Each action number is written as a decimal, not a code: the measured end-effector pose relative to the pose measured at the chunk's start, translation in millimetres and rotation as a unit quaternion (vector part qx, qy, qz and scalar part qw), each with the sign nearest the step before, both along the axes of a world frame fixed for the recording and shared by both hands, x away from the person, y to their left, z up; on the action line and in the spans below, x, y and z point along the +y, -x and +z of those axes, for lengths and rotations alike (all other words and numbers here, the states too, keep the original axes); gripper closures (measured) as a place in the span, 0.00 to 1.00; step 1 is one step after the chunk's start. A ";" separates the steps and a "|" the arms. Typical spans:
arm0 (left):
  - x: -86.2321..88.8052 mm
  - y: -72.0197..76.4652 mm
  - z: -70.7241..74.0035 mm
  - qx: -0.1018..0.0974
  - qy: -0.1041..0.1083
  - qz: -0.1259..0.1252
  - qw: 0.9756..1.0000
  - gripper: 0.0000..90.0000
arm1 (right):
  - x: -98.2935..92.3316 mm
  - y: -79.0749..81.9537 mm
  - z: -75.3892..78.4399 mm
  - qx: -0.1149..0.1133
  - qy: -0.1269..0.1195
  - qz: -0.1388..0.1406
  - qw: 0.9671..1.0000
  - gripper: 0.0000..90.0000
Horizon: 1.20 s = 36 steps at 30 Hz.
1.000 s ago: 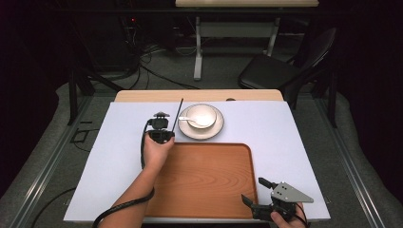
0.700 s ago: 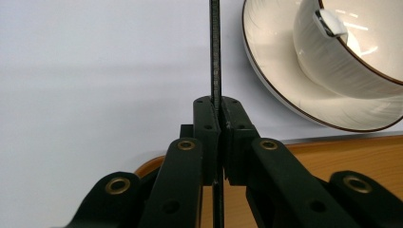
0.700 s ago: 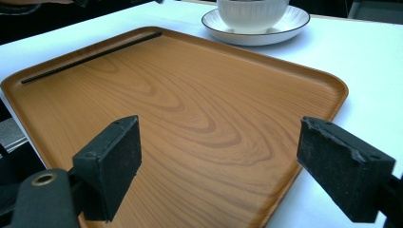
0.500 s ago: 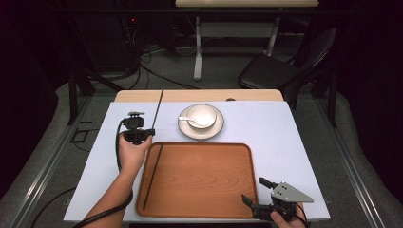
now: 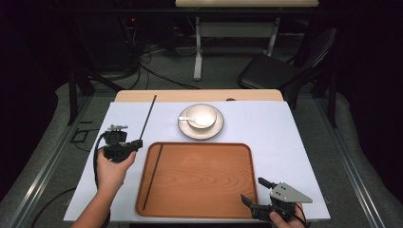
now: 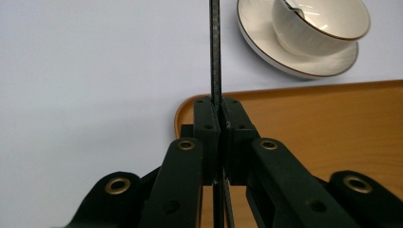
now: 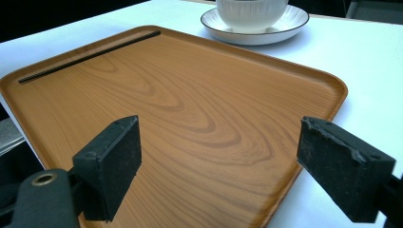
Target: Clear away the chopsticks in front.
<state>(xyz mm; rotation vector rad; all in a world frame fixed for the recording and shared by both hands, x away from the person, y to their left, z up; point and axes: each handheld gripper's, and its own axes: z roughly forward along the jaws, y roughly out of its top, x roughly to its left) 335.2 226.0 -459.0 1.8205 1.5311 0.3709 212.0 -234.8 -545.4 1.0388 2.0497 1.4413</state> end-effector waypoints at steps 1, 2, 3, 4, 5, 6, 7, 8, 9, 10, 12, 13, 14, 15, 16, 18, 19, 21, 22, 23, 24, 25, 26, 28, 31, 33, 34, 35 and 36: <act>1.5 4.2 -0.5 -0.001 0.002 -0.002 1.000 0.96 | 0.0 0.0 0.0 0.000 0.000 0.000 1.000 0.16; 3.5 11.1 -1.6 -0.001 0.004 -0.005 1.000 0.96 | 0.1 0.0 0.0 0.000 0.000 0.000 1.000 0.16; 4.8 15.1 -2.5 -0.001 0.006 -0.007 1.000 0.96 | 0.1 -0.1 0.0 0.000 0.001 0.001 1.000 0.16; 6.1 20.4 -3.7 0.002 0.007 -0.008 1.000 0.96 | 0.1 -0.2 -0.1 0.000 0.002 0.001 1.000 0.16; 7.0 25.3 -5.5 0.001 0.010 -0.009 1.000 0.96 | 0.4 -0.3 -0.2 0.000 0.001 0.001 1.000 0.16; 8.0 30.2 -7.1 0.003 0.012 -0.011 1.000 0.96 | 0.6 -0.3 -0.2 0.000 0.002 0.001 1.000 0.16; 8.5 35.3 -9.0 0.004 0.015 -0.011 1.000 0.96 | 0.9 -0.2 -0.1 0.000 0.002 0.001 1.000 0.16; 8.6 41.9 -12.1 0.003 0.016 -0.010 1.000 0.96 | 1.2 -0.1 -0.1 0.000 0.002 0.002 1.000 0.16; 8.7 45.7 -14.4 0.004 0.019 -0.013 1.000 0.96 | 1.4 0.2 0.0 0.001 0.002 0.001 1.000 0.16; 8.3 50.7 -17.6 0.008 0.021 -0.016 1.000 0.96 | 1.4 0.3 0.1 0.000 0.002 0.002 1.000 0.16; 6.6 59.9 -25.2 0.016 0.016 -0.018 1.000 0.96 | 1.3 0.3 0.1 0.000 0.002 0.001 1.000 0.16; 5.7 64.9 -29.7 0.022 0.014 -0.020 0.999 0.96 | 1.2 0.2 0.0 0.000 0.002 0.001 1.000 0.16; 4.9 68.4 -33.1 0.024 0.011 -0.019 0.999 0.96 | 1.3 0.1 -0.1 0.001 0.001 0.001 1.000 0.16; 4.6 70.8 -35.4 0.027 0.009 -0.019 0.999 0.96 | 1.3 0.1 -0.1 0.002 0.001 0.001 1.000 0.16; 4.1 74.3 -39.0 0.030 0.007 -0.018 0.999 0.96 | 1.4 0.1 -0.1 0.001 0.001 0.001 1.000 0.16; 3.7 78.7 -44.3 0.036 0.010 -0.016 0.999 0.96 | 1.5 0.3 0.0 0.001 0.001 0.001 1.000 0.16; 3.2 80.3 -46.9 0.040 0.011 -0.016 0.999 0.96 | 1.5 0.4 0.1 0.001 0.001 0.001 1.000 0.16; 1.6 82.3 -51.3 0.049 0.009 -0.015 0.999 0.96 | 1.4 0.4 0.2 0.001 0.001 0.001 1.000 0.16; 0.3 83.9 -54.0 0.055 0.007 -0.014 0.998 0.96 | 1.4 0.5 0.2 0.001 0.000 0.001 1.000 0.16; -0.5 84.9 -55.7 0.059 0.006 -0.014 0.998 0.96 | 1.2 0.4 0.3 0.001 0.001 0.001 1.000 0.16; -1.5 86.3 -58.3 0.062 0.004 -0.014 0.998 0.96 | 1.3 0.6 0.3 0.002 -0.001 0.001 1.000 0.16; -2.5 87.5 -60.8 0.066 0.003 -0.012 0.998 0.96 | 1.0 0.5 0.5 0.000 0.000 0.001 1.000 0.16; -3.6 88.5 -64.7 0.076 0.004 -0.013 0.997 0.96 | 0.4 0.6 0.8 -0.002 0.000 0.001 1.000 0.16; -3.9 88.6 -66.4 0.079 0.002 -0.012 0.997 0.96 | 0.3 0.7 0.8 -0.002 0.000 0.001 1.000 0.16; -3.8 87.8 -68.6 0.084 -0.004 -0.007 0.996 0.96 | 0.0 0.7 0.8 0.000 0.000 0.001 1.000 0.16; -2.7 86.6 -70.1 0.087 -0.002 -0.004 0.996 0.96 | 0.4 0.9 0.7 -0.001 -0.001 0.002 1.000 0.16; -2.5 86.2 -70.9 0.090 -0.003 -0.003 0.996 0.96 | 0.5 1.0 0.7 -0.001 0.000 0.002 1.000 0.16; -2.6 85.8 -71.9 0.091 -0.004 -0.002 0.996 0.96 | 0.6 0.9 0.7 -0.001 0.000 0.003 1.000 0.16; -2.2 85.2 -72.6 0.094 -0.006 -0.005 0.996 0.96 | 0.6 0.8 0.6 0.000 0.000 0.002 1.000 0.16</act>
